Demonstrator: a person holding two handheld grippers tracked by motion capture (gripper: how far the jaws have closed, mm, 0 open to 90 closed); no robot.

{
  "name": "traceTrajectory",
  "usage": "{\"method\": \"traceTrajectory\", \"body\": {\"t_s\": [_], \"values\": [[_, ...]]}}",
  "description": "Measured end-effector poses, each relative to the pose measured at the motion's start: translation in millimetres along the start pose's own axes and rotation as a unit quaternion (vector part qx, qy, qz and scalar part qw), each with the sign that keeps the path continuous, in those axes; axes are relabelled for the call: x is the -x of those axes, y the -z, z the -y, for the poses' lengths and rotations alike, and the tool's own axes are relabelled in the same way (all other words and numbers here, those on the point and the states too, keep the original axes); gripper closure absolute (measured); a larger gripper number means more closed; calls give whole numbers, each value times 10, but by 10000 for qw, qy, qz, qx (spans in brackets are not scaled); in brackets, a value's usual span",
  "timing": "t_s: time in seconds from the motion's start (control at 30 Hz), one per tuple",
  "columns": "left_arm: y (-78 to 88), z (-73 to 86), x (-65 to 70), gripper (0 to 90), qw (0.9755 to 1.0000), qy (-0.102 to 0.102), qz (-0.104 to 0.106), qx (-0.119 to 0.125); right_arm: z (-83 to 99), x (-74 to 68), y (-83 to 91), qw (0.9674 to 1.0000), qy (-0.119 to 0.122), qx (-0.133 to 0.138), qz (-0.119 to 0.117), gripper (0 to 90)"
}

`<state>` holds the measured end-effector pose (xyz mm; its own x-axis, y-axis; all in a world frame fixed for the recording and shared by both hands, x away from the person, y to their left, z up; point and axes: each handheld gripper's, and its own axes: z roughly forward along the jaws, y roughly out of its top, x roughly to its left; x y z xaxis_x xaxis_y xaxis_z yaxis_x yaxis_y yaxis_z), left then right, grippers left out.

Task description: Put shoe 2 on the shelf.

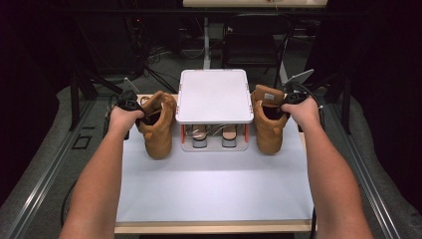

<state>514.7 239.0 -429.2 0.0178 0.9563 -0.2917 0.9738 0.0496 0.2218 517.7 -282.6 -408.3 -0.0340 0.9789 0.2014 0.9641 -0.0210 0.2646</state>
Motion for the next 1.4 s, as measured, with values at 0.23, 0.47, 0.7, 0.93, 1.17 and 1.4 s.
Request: {"method": "traceTrajectory", "body": {"t_s": [0.23,0.47,0.7,0.93,1.17,1.4], "values": [[186,-37,18,862,9999,54,-98,113,-39,-18,211,9998,-93,190,-34,860],[421,-73,89,862,9997,68,-47,221,-77,-85,429,9994,-98,333,-9,859],[681,-130,196,861,9994,51,12,344,-119,-152,639,9989,-112,458,-27,859],[840,-185,276,861,9990,50,45,437,-153,-207,823,9980,-141,617,-21,858],[1034,-227,390,860,9985,70,115,532,-181,-260,988,9978,-134,650,-23,859],[1189,-250,499,859,9985,49,54,539,-210,-365,1119,9972,-115,735,-18,858]]}}
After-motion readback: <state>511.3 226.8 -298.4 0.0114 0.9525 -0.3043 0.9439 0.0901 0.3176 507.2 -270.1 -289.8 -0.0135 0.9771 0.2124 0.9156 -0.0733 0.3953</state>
